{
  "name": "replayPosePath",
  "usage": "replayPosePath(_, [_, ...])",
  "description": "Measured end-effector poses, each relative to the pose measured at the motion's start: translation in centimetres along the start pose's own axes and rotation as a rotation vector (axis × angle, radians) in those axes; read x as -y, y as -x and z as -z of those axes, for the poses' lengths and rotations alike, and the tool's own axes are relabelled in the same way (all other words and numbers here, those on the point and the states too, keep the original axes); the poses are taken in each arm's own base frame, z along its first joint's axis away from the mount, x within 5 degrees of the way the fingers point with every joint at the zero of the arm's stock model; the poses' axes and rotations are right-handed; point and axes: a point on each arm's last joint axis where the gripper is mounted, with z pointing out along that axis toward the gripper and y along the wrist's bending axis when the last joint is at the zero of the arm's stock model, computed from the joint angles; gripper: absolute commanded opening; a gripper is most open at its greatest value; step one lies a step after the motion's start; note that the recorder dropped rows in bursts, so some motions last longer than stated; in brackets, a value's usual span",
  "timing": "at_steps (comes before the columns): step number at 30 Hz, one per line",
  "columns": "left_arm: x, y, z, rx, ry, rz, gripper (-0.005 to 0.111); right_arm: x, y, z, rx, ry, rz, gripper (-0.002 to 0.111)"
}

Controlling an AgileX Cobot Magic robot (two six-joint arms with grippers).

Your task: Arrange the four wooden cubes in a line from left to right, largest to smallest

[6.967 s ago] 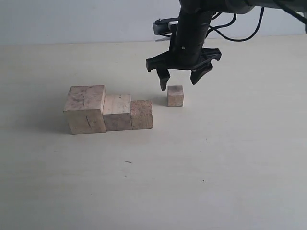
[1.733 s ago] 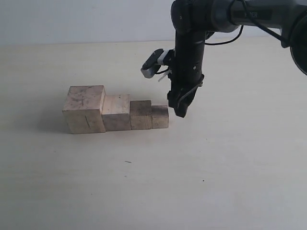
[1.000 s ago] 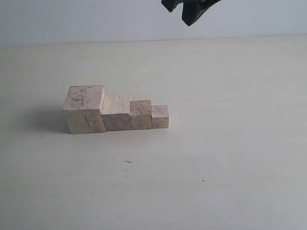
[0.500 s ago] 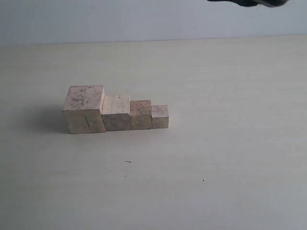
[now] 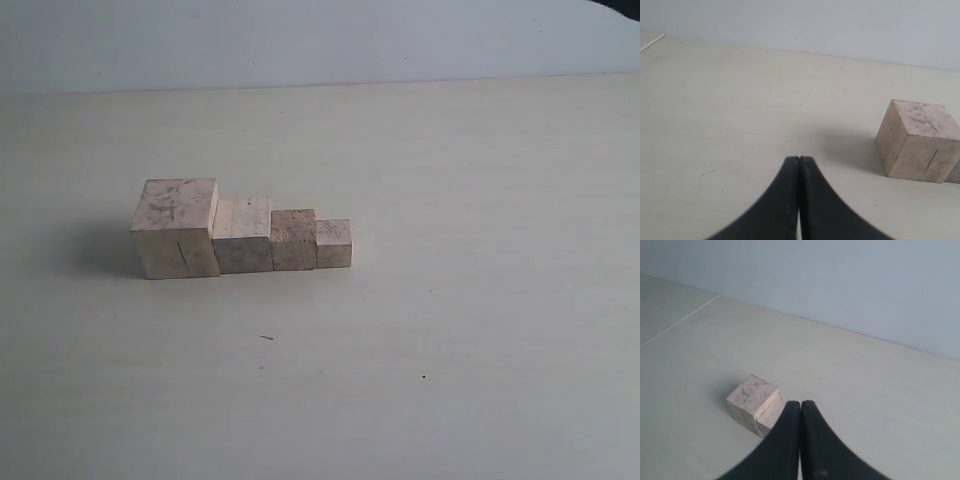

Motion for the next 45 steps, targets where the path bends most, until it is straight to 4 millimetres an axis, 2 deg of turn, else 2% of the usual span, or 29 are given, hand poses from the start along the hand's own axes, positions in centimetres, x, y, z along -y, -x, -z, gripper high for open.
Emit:
replayPosePath(11, [0.0, 0.0, 0.0, 0.0, 0.0, 0.0, 0.0, -0.7, 0.5, 2.8, 0.09, 0.015, 0.002, 0.0])
replayPosePath(17, [0.0, 0.0, 0.0, 0.0, 0.0, 0.0, 0.0, 0.9, -0.7, 5.1, 0.178, -0.119, 0.036, 0.0])
replayPosePath(19, [0.0, 0.0, 0.0, 0.0, 0.0, 0.0, 0.0, 1.5, -1.5, 5.9, 0.205, -0.183, 0.033, 0.0])
replayPosePath(23, [0.0, 0.0, 0.0, 0.0, 0.0, 0.0, 0.0, 2.8, -5.6, 8.7, 0.282, -0.408, 0.0, 0.0])
replayPosePath(26, [0.0, 0.0, 0.0, 0.0, 0.0, 0.0, 0.0, 2.1, -10.3, 10.3, 0.356, -0.534, -0.003, 0.0])
replayPosePath(31, [0.0, 0.0, 0.0, 0.0, 0.0, 0.0, 0.0, 1.2, -14.1, 11.0, 0.448, -0.611, 0.027, 0.0])
replayPosePath(39, [0.0, 0.0, 0.0, 0.0, 0.0, 0.0, 0.0, 2.5, -14.8, 10.2, 0.409, -0.673, 0.037, 0.0])
replayPosePath(45, [0.0, 0.0, 0.0, 0.0, 0.0, 0.0, 0.0, 4.3, -17.9, 8.8, 0.372, -0.739, -0.076, 0.0])
